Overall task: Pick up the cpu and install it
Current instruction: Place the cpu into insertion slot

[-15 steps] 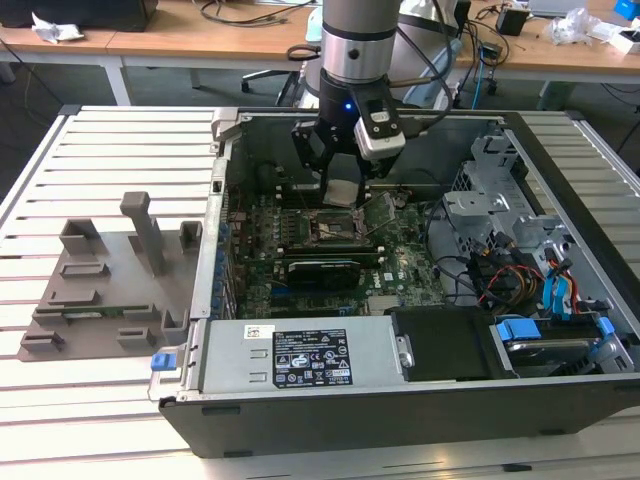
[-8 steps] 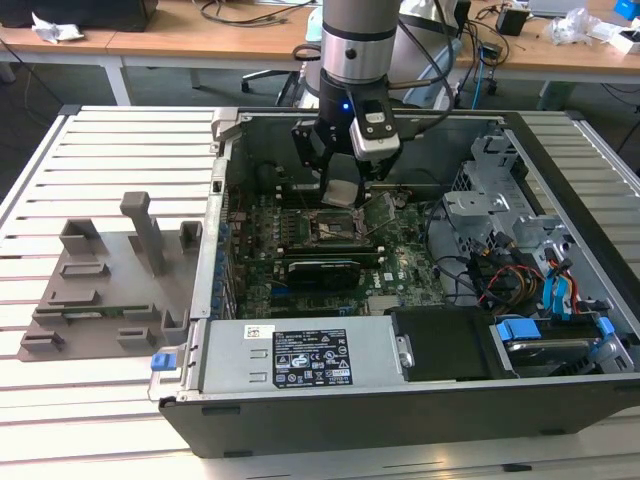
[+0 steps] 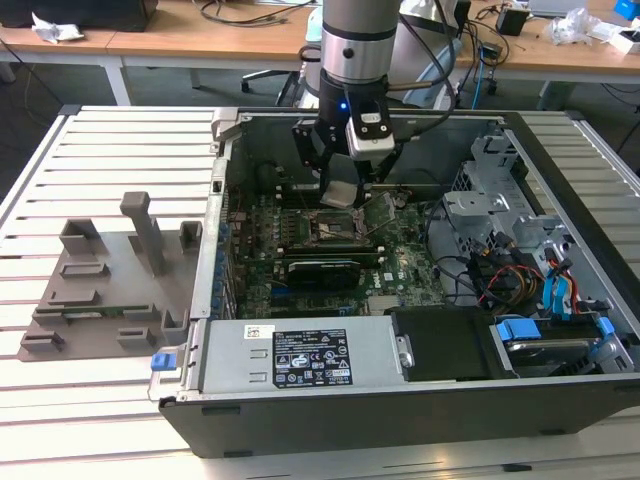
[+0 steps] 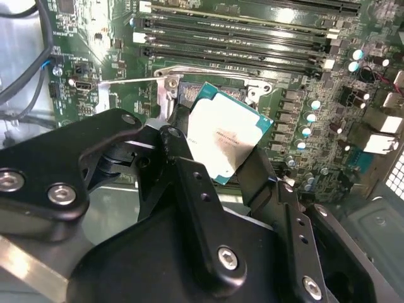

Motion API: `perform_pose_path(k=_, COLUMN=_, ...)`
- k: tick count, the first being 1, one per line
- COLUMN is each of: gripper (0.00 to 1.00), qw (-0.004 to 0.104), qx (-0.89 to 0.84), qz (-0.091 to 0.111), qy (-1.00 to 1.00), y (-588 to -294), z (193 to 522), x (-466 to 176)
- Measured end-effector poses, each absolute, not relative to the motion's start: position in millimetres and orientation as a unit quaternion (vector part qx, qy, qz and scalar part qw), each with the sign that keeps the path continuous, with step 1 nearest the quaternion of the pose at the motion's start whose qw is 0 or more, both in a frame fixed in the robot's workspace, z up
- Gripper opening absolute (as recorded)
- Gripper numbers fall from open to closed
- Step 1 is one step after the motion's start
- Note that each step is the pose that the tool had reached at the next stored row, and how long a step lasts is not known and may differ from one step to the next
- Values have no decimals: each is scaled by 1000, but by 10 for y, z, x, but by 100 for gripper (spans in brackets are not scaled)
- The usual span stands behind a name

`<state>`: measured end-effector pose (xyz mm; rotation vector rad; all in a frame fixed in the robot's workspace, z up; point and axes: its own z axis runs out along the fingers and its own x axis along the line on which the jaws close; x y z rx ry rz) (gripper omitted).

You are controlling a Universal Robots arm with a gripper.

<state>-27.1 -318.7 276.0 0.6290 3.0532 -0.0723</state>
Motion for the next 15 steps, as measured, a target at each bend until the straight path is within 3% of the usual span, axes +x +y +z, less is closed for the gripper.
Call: perform_pose_path(k=15, gripper=55, qw=12, qx=266, qz=-31, qy=963, y=-3187, z=2756, x=-271)
